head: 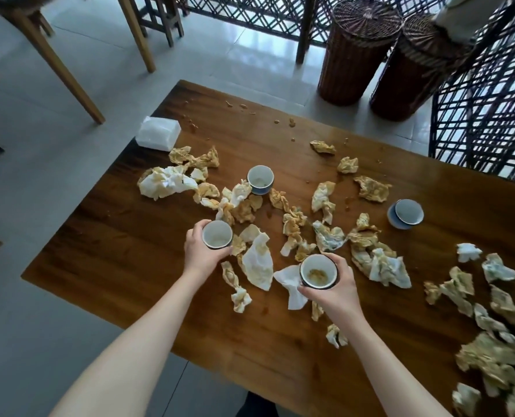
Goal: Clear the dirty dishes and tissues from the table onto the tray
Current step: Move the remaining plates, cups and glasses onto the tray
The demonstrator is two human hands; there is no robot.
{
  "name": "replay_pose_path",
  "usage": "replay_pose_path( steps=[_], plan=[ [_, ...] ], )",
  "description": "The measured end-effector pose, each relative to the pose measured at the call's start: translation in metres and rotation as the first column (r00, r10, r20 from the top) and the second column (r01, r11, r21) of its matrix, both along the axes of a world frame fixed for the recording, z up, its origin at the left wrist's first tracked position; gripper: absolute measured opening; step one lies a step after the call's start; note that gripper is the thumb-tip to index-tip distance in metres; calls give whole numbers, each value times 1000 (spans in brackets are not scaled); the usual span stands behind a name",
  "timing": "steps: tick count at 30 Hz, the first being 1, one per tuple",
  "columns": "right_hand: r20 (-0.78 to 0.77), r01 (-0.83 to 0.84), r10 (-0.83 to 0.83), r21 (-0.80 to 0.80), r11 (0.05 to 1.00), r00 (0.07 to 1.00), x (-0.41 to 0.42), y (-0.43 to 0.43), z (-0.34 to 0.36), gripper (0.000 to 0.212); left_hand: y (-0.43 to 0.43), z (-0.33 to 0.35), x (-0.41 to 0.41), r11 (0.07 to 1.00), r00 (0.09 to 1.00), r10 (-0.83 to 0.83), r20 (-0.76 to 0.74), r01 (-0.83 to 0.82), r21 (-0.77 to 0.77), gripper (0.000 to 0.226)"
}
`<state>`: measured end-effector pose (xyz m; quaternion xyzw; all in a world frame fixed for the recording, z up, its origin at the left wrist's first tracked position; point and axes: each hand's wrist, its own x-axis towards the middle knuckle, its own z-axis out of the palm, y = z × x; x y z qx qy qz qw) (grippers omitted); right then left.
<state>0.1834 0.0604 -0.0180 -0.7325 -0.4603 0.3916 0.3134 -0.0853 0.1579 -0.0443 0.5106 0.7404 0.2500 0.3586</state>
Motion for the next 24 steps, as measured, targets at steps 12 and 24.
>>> replay_pose_path(
  steps=[12, 24],
  plan=[
    [-31, 210, -208, 101, 972, 978, 78, -90, 25, 81, -77, 62, 158, 903, 878, -416, 238, 367, 224, 72],
    [28, 493, -516, 256, 831, 856, 228, -299, 55, 77, -246, 105, 345, 746, 659, -666, 350, 573, 340, 67]
  ],
)
